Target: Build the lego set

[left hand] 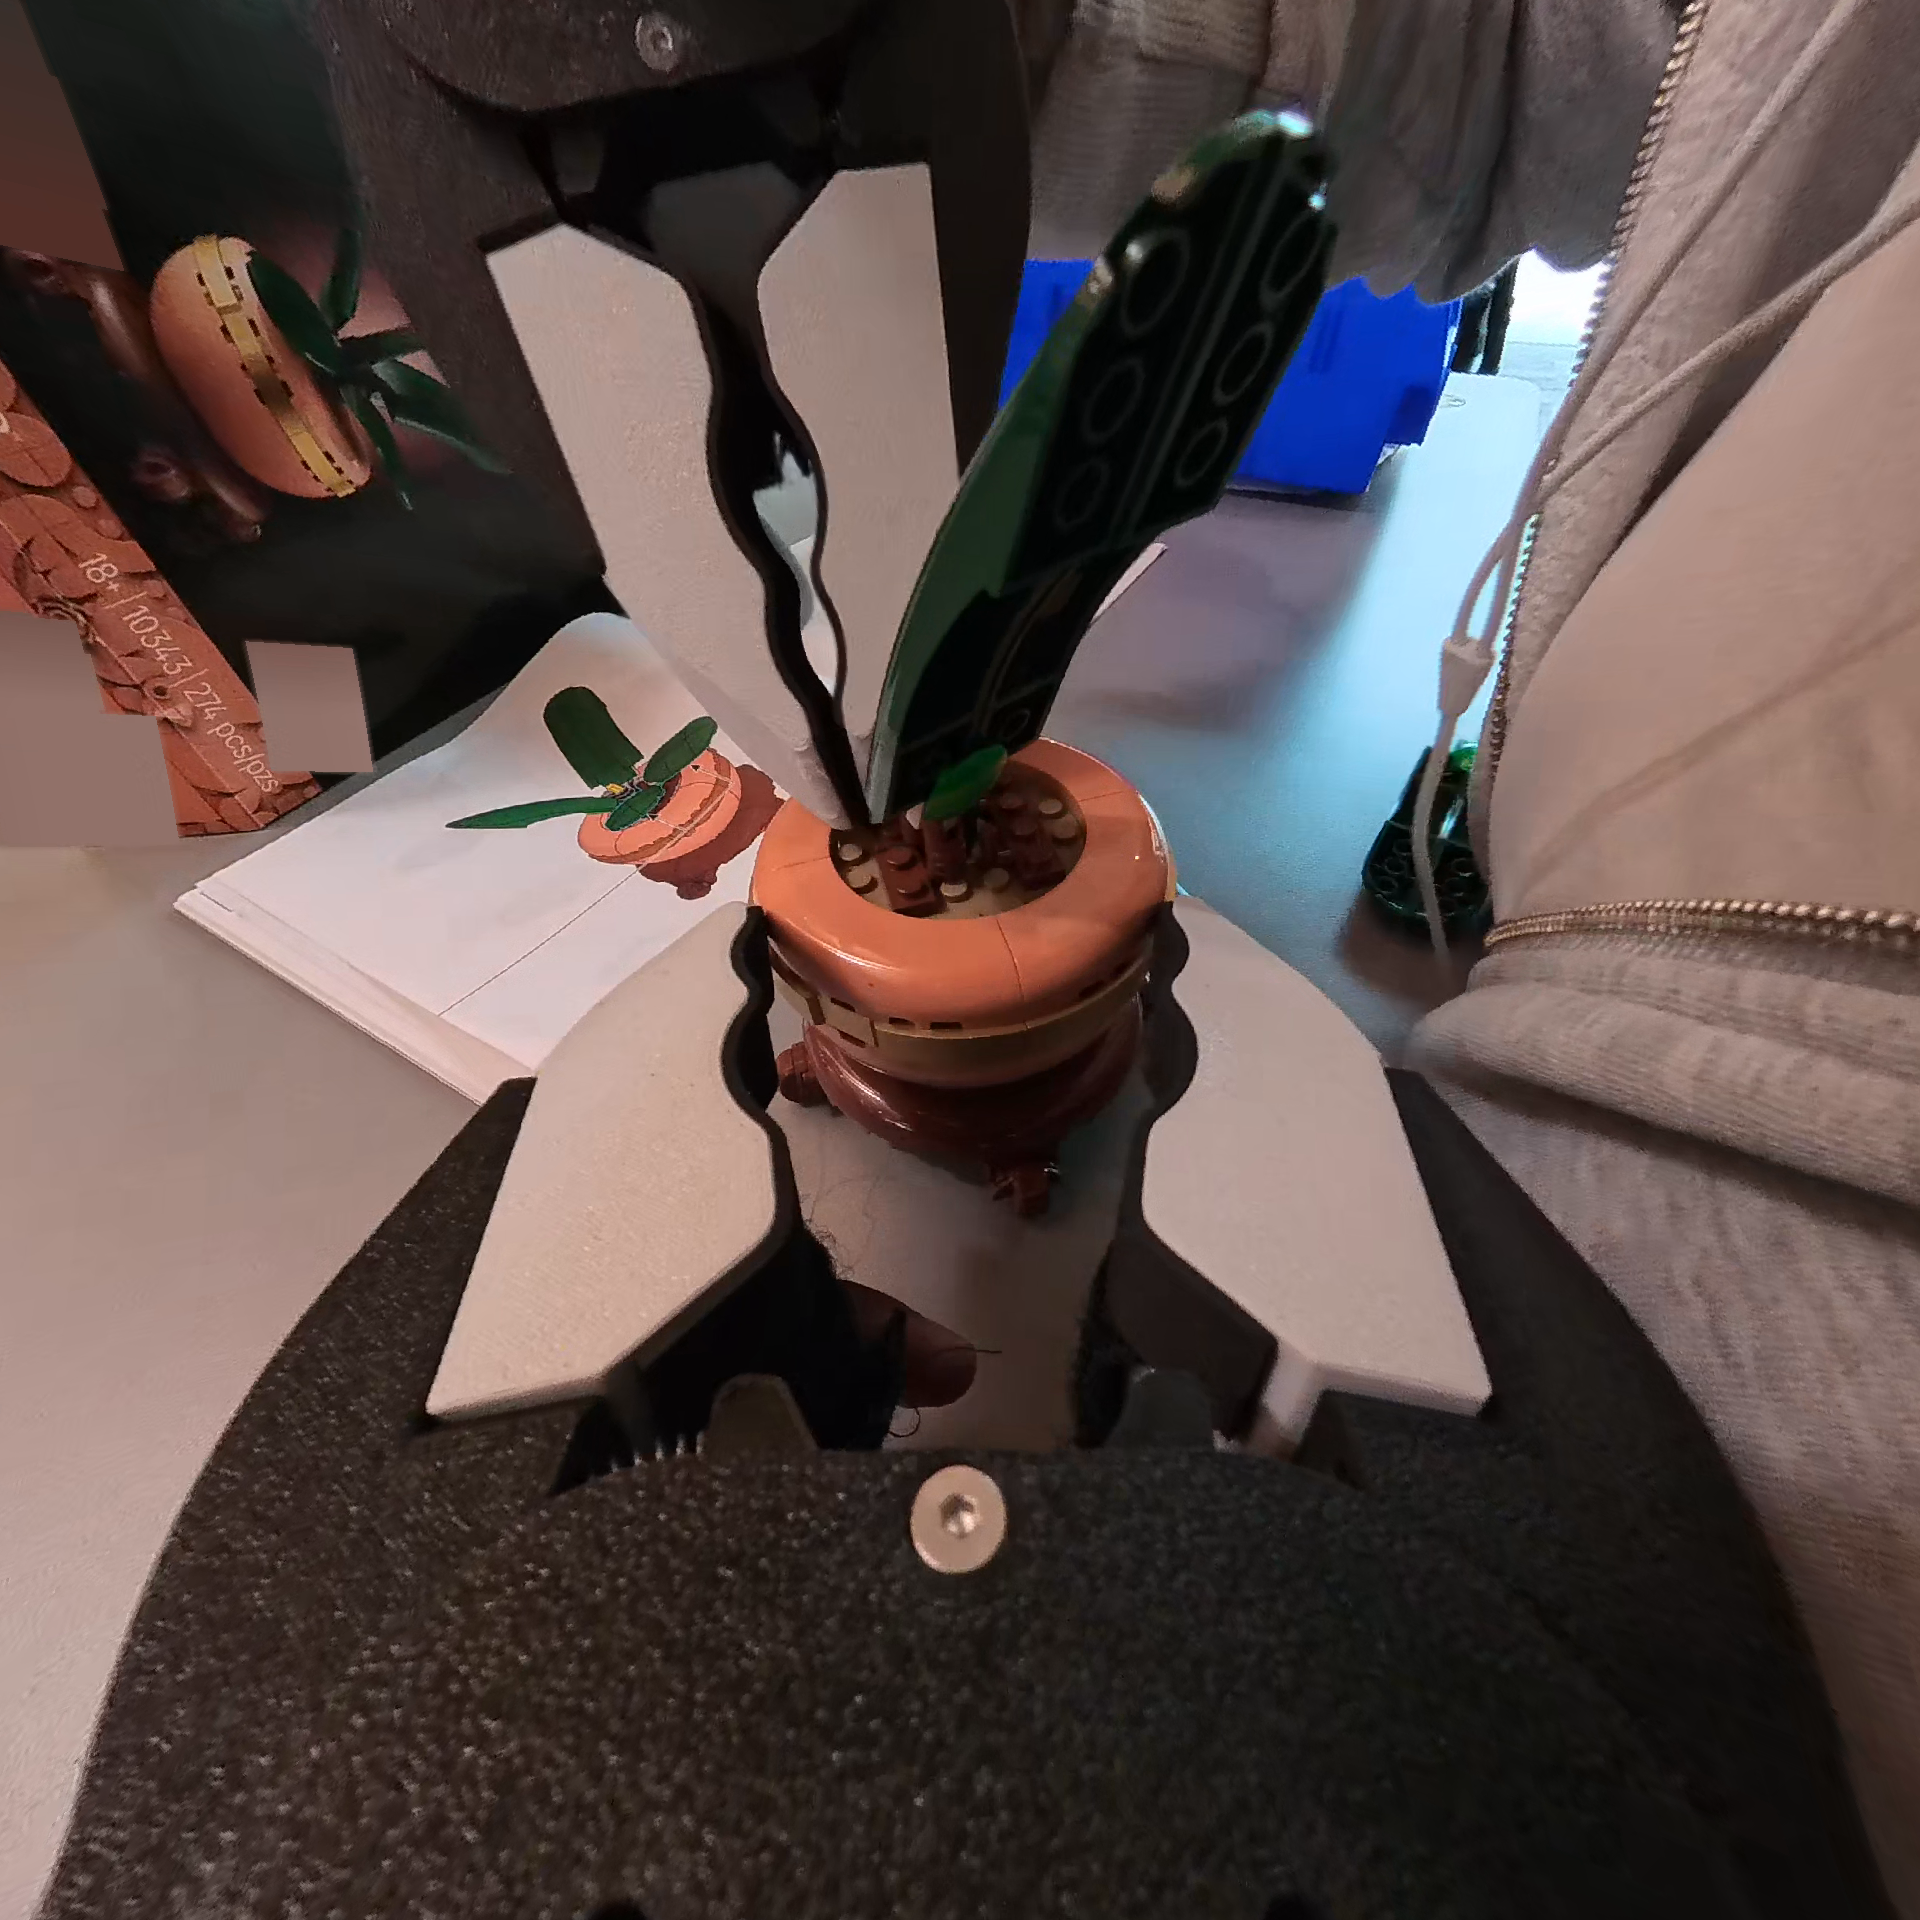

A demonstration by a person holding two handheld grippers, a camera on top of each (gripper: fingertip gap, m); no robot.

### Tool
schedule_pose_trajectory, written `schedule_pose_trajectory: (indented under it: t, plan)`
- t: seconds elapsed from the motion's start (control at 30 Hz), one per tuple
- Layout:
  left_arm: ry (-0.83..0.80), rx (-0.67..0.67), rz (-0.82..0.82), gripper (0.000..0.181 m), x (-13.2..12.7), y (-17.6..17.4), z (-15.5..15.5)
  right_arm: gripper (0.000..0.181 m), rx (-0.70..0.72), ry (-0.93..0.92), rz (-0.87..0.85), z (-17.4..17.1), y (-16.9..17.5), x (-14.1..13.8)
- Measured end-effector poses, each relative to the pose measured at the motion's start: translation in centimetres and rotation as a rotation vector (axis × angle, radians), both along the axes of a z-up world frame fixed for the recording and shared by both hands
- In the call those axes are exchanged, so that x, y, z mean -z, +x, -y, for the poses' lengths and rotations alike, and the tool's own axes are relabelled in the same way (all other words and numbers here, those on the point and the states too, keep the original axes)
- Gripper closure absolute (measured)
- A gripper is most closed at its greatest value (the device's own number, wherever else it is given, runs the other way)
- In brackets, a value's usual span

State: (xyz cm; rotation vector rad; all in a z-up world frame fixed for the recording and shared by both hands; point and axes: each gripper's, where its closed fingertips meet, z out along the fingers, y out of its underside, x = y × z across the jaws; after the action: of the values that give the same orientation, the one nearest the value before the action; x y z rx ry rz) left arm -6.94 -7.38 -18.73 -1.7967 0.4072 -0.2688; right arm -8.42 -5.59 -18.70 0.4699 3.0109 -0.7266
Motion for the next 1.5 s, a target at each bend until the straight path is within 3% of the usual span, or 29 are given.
schedule_pose_trajectory:
  t: [0.3,0.4,0.5,0.57,0.7,1.03,1.5]
  plan:
    - [0.000,0.012,-0.003,0.111,0.0,0.1,0.1,0.181,-0.008,-0.017,-0.046,0.2,-0.1,0.1]
    - [0.001,0.009,-0.002,0.112,0.0,0.1,0.0,0.181,-0.017,-0.059,-0.135,-0.1,-0.6,0.0]
    - [0.005,-0.013,-0.013,0.113,0.0,-0.2,-0.1,0.181,0.112,-0.210,-0.241,-1.3,-1.8,-2.5]
    - [0.007,-0.011,-0.015,0.113,0.0,-0.2,-0.1,0.181,0.124,-0.268,-0.267,-2.0,-1.1,-3.4]
    - [0.004,-0.005,-0.003,0.113,0.0,-0.2,0.0,0.181,0.061,-0.276,-0.237,-1.0,1.1,-1.8]
    - [-0.001,0.011,0.028,0.115,-0.1,-0.2,0.1,0.181,0.015,-0.257,-0.217,-0.5,0.4,-0.3]
    - [-0.011,0.015,0.041,0.115,-0.1,-0.2,0.1,0.181,0.103,-0.242,-0.125,-0.6,0.3,-0.1]
